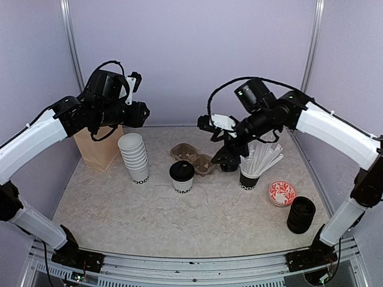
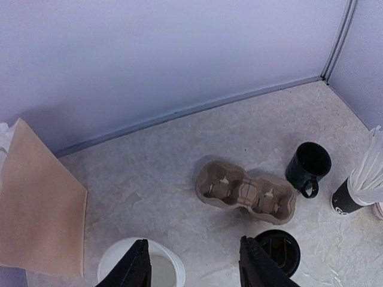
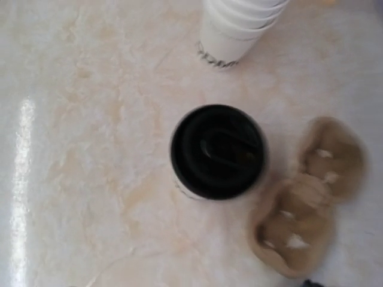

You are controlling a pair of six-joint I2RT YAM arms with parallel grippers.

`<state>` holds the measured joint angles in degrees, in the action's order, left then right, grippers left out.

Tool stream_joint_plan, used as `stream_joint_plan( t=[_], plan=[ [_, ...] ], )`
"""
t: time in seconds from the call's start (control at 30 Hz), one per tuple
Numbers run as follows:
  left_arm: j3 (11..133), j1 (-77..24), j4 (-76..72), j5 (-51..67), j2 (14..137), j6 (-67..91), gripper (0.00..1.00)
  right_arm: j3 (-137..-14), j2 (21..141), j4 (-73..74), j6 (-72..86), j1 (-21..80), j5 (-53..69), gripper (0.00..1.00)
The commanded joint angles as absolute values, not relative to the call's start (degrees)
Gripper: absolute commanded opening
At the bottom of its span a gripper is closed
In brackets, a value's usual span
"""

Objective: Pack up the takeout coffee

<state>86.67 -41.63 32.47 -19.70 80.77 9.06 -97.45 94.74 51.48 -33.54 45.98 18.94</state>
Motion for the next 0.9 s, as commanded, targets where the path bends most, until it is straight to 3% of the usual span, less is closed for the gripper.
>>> stream_joint_plan(
  t=[0.0, 0.33, 0.57, 0.87],
  plan=[
    [87.53, -41.33, 49.14, -16.63, 82.58, 14.98, 0.45, -88.68, 82.4, 45.98, -33.98, 41.17, 21.61, 0.78],
    [88.06, -37.7, 55.65, -13.77, 86.98, 13.45, 0.4, -66.24, 66.55, 24.82, -25.92, 21.55, 37.47, 0.76],
    [91.45, -36.18, 56.25, -13.77, 91.79, 11.38, 0.34, -60.87, 64.35, 20.72, -25.23, 19.78, 41.3, 0.77],
    [93.19, -35.61, 56.47, -13.19, 94.53, 10.97, 0.15, -60.32, 64.14, 21.09, -25.64, 19.76, 41.77, 0.77]
  ],
)
